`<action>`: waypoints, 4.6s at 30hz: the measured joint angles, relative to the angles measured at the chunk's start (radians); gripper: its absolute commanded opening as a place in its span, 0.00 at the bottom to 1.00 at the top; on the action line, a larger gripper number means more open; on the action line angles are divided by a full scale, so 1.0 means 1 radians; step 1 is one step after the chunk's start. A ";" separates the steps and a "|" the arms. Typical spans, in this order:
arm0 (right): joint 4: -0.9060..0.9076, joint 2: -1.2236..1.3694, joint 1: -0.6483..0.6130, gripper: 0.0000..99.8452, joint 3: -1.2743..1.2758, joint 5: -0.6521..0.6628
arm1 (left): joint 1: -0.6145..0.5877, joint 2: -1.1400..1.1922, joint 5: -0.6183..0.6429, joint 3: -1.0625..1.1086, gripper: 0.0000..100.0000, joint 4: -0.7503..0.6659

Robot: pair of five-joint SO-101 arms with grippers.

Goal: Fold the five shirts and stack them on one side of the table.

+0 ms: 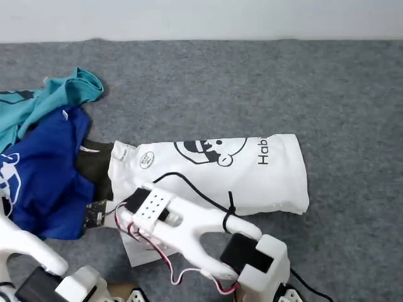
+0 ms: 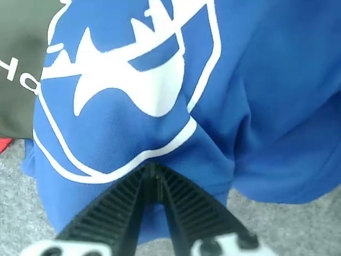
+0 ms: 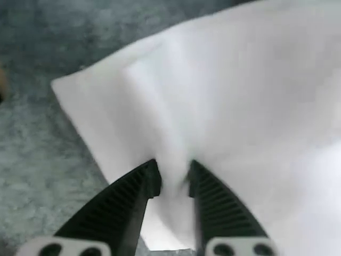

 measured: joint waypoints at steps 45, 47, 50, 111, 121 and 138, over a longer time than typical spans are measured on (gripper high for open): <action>0.336 0.003 0.126 0.01 -0.296 0.069 | 0.012 0.000 0.003 0.000 0.01 0.000; 0.338 0.003 0.127 0.01 -0.325 0.075 | 0.026 0.000 0.000 0.000 0.01 0.000; 0.315 0.003 0.149 0.01 -0.362 0.077 | 0.038 0.000 0.000 0.000 0.01 0.000; 0.384 0.379 0.420 0.01 -0.852 0.078 | 0.041 0.000 0.002 0.000 0.01 0.000; 0.526 0.391 0.244 0.01 -1.031 0.080 | 0.041 0.000 0.002 0.000 0.01 0.000; 0.531 0.574 0.318 0.01 -1.274 0.080 | 0.041 0.000 0.000 0.003 0.01 0.000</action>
